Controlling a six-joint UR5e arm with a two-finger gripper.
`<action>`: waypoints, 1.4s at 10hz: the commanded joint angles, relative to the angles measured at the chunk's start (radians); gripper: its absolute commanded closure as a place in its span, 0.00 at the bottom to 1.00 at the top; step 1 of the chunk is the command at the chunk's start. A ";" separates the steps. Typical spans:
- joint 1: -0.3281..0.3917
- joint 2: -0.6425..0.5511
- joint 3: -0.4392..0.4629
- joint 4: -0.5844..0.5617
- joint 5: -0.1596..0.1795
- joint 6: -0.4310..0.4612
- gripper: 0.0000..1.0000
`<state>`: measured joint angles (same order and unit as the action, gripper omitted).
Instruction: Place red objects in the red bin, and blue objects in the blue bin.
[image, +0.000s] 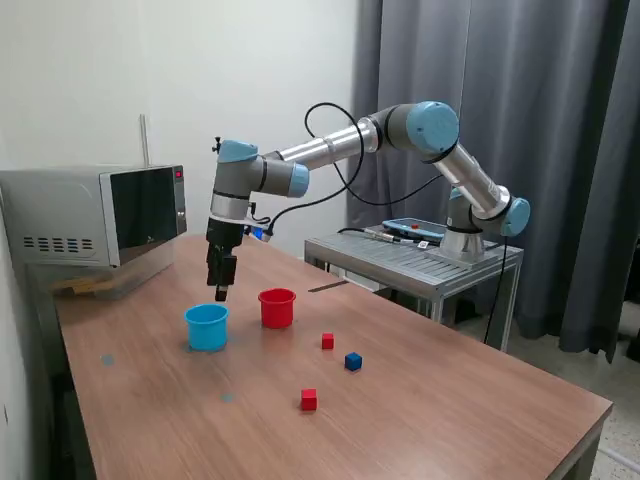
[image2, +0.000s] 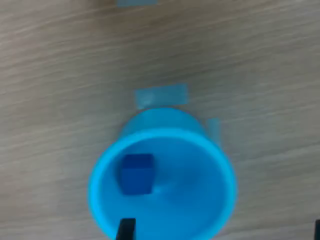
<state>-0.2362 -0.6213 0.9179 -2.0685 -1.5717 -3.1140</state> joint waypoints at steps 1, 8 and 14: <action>0.061 -0.026 0.025 0.068 0.001 0.029 0.00; 0.221 -0.236 0.265 0.136 0.007 0.143 0.00; 0.287 -0.261 0.407 0.128 0.009 0.209 0.00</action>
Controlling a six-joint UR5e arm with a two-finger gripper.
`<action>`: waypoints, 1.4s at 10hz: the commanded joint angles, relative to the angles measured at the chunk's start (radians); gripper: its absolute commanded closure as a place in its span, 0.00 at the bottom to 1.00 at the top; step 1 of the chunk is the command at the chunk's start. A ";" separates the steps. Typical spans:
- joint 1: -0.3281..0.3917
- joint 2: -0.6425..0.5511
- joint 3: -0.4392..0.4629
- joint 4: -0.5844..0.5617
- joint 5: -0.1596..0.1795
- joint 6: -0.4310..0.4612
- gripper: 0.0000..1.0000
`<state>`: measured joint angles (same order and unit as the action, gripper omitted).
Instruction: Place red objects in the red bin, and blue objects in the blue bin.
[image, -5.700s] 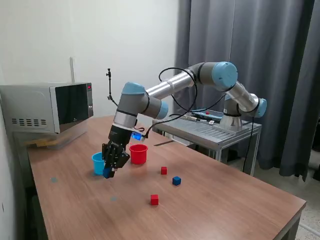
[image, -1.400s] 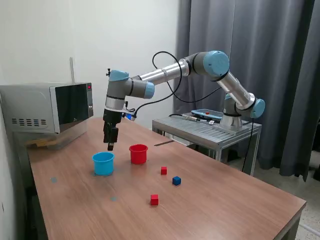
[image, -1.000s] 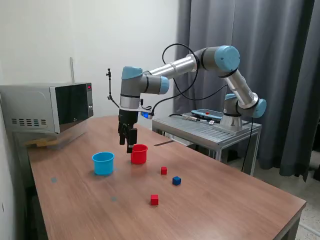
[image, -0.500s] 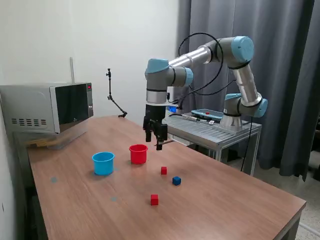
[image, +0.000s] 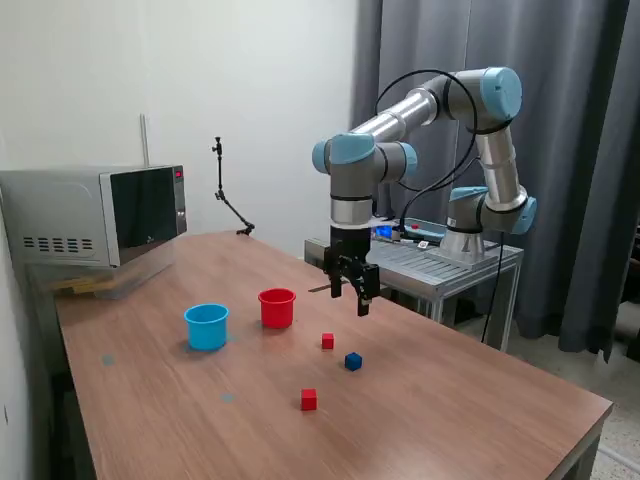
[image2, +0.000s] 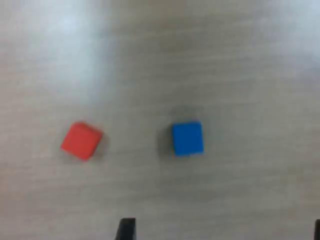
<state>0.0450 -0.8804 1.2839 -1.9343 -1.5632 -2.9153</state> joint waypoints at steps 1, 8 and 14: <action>0.007 -0.006 0.081 -0.026 0.002 0.011 0.00; 0.006 -0.051 0.302 -0.300 0.035 0.013 0.00; 0.004 0.021 0.285 -0.311 0.055 -0.054 0.00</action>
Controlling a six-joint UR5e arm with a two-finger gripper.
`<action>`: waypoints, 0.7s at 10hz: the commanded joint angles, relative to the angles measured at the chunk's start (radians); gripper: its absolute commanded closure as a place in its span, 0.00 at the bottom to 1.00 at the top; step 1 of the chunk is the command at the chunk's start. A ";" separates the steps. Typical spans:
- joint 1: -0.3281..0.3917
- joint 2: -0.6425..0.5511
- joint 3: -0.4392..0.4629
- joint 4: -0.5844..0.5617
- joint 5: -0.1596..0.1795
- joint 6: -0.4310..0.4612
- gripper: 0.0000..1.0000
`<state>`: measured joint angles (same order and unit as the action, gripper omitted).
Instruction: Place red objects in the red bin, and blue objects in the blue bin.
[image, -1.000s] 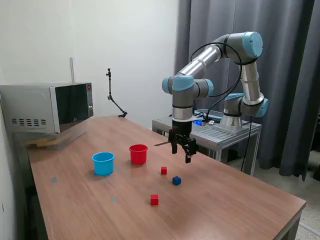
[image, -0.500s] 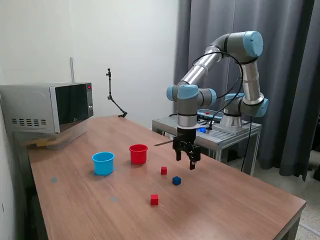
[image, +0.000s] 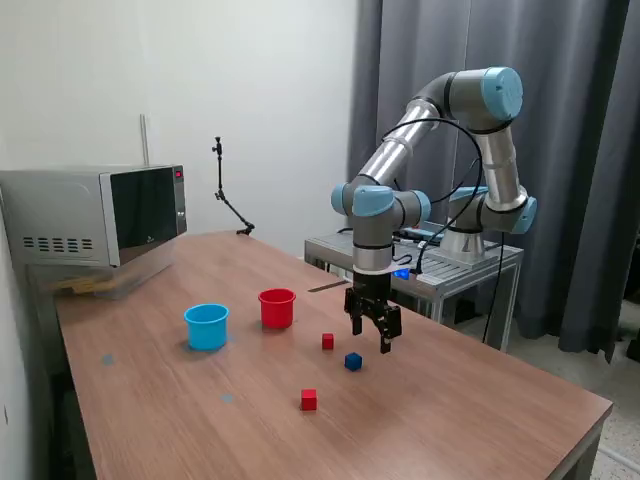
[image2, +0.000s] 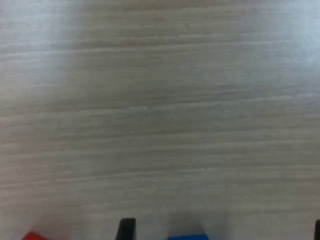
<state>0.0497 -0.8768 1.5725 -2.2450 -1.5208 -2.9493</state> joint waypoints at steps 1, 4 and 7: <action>-0.002 0.022 -0.002 -0.001 0.046 -0.025 0.00; -0.010 0.035 -0.009 0.001 0.050 -0.033 0.00; -0.014 0.056 -0.037 0.001 0.047 -0.037 0.00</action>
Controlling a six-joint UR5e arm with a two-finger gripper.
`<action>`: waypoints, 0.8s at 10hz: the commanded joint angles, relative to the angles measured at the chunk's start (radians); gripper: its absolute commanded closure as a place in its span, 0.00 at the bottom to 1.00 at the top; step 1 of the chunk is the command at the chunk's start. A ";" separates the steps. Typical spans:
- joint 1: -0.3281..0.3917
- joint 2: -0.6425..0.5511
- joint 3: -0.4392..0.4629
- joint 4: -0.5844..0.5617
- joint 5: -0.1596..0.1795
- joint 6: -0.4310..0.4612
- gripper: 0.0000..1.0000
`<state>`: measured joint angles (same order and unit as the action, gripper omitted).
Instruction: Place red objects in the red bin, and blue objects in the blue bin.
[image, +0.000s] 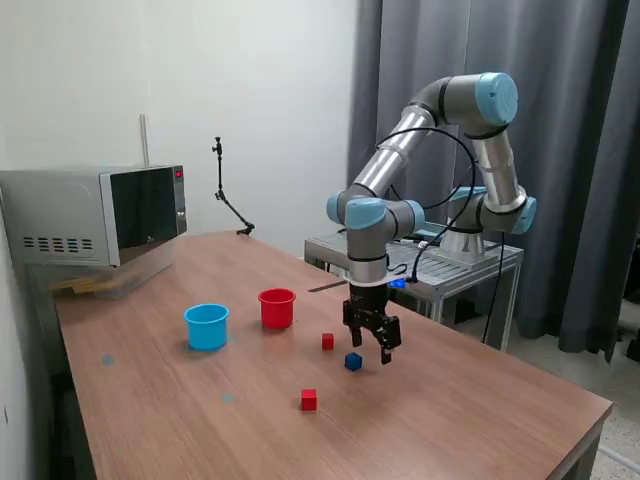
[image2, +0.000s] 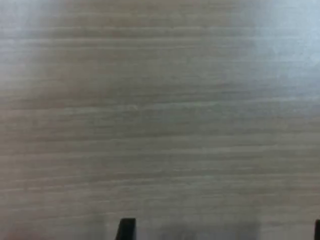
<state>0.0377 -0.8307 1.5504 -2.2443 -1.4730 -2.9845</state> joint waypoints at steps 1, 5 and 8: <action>-0.005 0.016 -0.024 -0.001 -0.003 -0.004 0.00; -0.022 0.036 -0.053 -0.001 -0.004 -0.036 0.00; -0.027 0.051 -0.064 -0.001 -0.006 -0.054 0.00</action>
<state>0.0129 -0.7863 1.4918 -2.2457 -1.4784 -3.0308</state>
